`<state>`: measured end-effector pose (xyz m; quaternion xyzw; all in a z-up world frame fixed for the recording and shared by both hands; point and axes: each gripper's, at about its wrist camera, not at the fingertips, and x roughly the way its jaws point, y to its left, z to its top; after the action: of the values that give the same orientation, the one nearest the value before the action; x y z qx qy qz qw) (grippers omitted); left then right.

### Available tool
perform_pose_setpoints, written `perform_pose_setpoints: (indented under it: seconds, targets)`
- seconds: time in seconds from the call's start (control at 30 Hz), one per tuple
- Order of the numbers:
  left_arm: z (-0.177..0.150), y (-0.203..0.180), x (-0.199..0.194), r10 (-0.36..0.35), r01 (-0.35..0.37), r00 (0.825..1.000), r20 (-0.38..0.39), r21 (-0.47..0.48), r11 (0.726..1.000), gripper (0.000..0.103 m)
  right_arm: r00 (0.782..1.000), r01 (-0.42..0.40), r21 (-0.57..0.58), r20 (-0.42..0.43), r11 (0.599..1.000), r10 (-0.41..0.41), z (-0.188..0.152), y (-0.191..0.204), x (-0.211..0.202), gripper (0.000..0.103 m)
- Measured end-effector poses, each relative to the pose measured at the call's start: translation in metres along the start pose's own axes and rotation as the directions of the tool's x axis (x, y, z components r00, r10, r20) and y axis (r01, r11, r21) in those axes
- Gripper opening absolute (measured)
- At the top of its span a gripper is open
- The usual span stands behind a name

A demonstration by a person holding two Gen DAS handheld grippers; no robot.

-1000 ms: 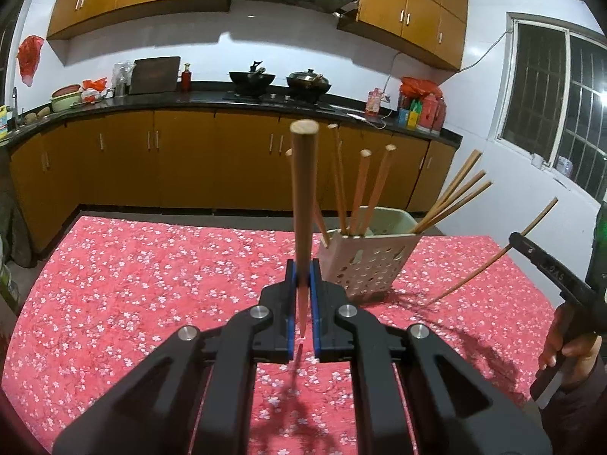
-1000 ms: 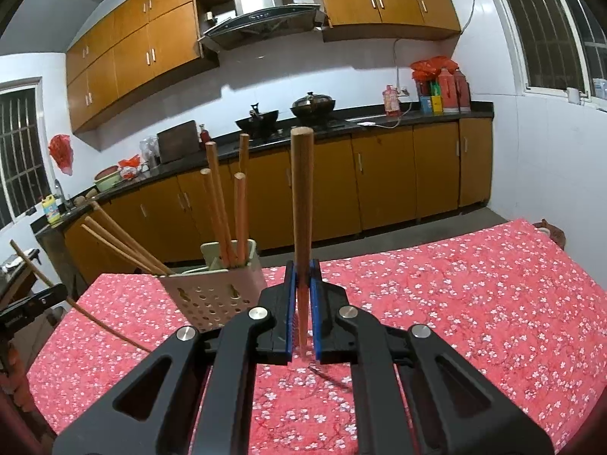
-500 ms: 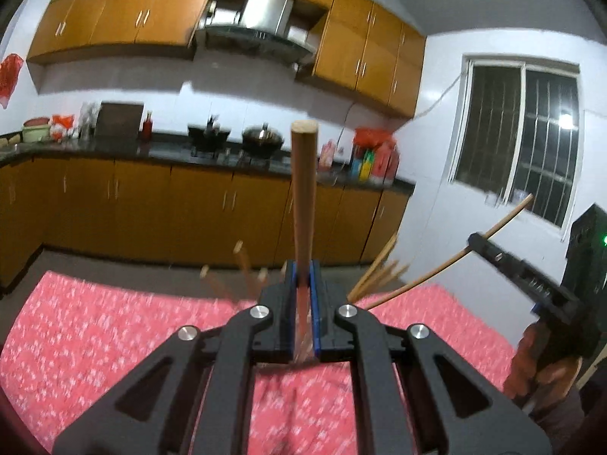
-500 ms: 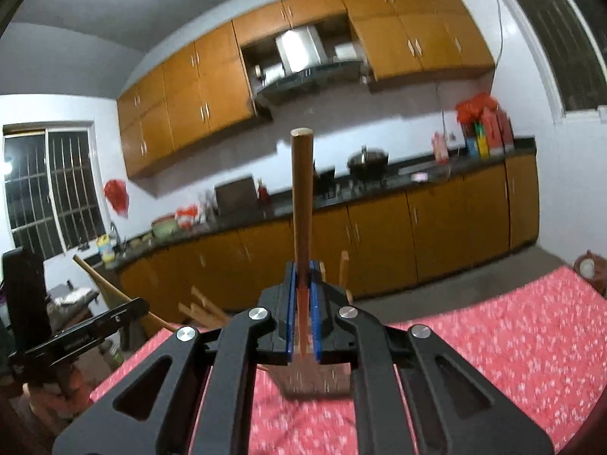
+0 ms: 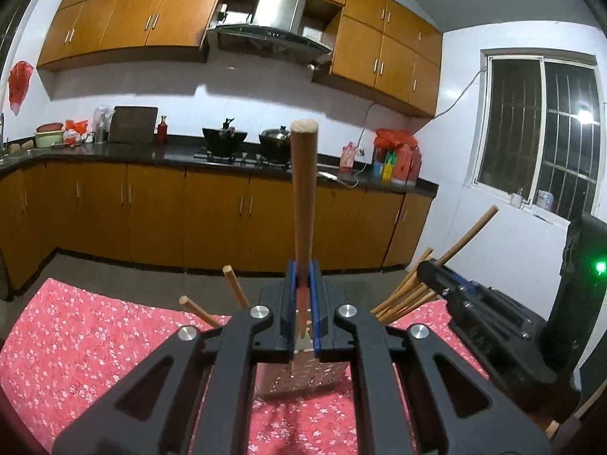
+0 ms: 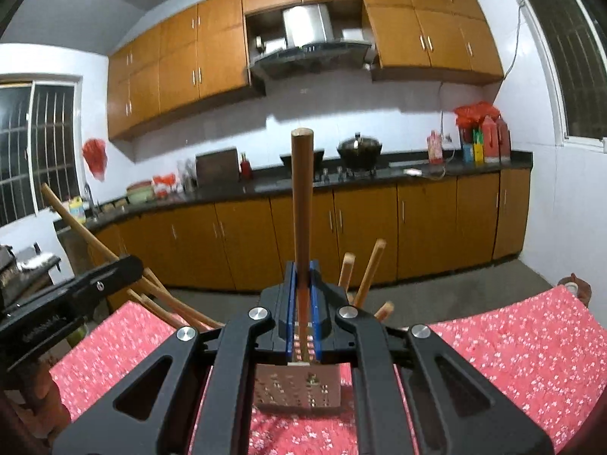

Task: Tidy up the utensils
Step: 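Carry both chopsticks upright over the beige holder and lower them in, then open the right gripper while the left gripper opens, releasing chopsticks into holder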

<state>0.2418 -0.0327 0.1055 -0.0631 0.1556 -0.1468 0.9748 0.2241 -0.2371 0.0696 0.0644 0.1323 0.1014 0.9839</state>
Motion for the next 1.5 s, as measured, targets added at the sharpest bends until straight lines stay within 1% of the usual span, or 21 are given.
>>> perform_pose_setpoints:
  seconds: [0.13,0.27,0.37,0.6,0.67,0.83,0.97,1.1,1.23,1.27,1.4,1.47,1.5]
  targets:
    - [-0.008,0.001,0.012,0.003,-0.003,1.0,-0.029,0.003,1.0,0.008,0.999,-0.004,0.009,-0.037,1.0,0.004,-0.005,0.0,0.011,0.008]
    - [-0.01,-0.002,0.014,0.001,-0.001,1.0,-0.019,0.013,1.0,0.008,0.998,-0.006,0.018,-0.059,1.0,0.007,-0.008,-0.002,0.016,0.008]
    - [-0.009,-0.002,0.014,-0.019,0.019,0.999,-0.027,-0.003,1.0,0.008,0.998,-0.007,0.022,-0.066,1.0,0.009,-0.008,-0.001,0.018,0.008]
    - [-0.001,-0.005,0.018,-0.015,0.016,0.999,-0.052,0.004,1.0,0.008,0.997,-0.007,0.009,-0.072,1.0,0.008,-0.001,0.004,0.02,0.008]
    - [0.001,-0.006,0.023,-0.019,0.02,0.997,-0.073,0.01,1.0,0.008,0.997,-0.008,0.01,-0.082,1.0,0.008,0.0,0.004,0.023,0.008]
    - [0.006,-0.014,0.035,-0.002,0.008,0.995,-0.105,0.054,0.998,0.008,0.994,-0.014,0.011,-0.106,1.0,0.015,0.002,0.003,0.031,0.008]
    - [0.005,-0.016,0.042,0.006,0.0,0.993,-0.114,0.054,0.999,0.008,0.993,-0.022,0.013,-0.113,1.0,0.024,0.001,0.002,0.034,0.008]
    - [0.004,-0.011,0.044,0.006,-0.003,0.994,-0.112,0.03,1.0,0.013,0.994,-0.026,0.015,-0.108,1.0,0.028,-0.002,0.001,0.032,0.01]
    - [0.004,-0.004,0.038,-0.007,0.007,0.996,-0.094,0.001,1.0,0.017,0.996,-0.027,0.021,-0.082,0.999,0.029,-0.003,-0.003,0.026,0.031]
    - [0.005,-0.003,0.036,-0.009,0.009,0.996,-0.086,-0.004,1.0,0.017,0.997,-0.029,0.022,-0.071,0.999,0.03,-0.002,-0.003,0.024,0.034]
    - [0.004,0.003,0.022,-0.014,0.012,0.999,-0.049,-0.032,0.999,0.024,0.999,-0.037,0.025,-0.037,0.999,0.038,0.002,-0.004,0.013,0.035]
    - [0.002,0.008,0.009,-0.007,0.006,1.0,-0.024,-0.042,0.999,0.029,0.999,-0.035,0.027,0.002,0.999,0.035,0.003,-0.007,-0.001,0.044]
    - [0.001,0.009,0.004,-0.001,0.0,1.0,-0.015,-0.043,0.999,0.034,0.999,-0.035,0.029,0.021,0.999,0.034,0.004,-0.009,-0.008,0.046]
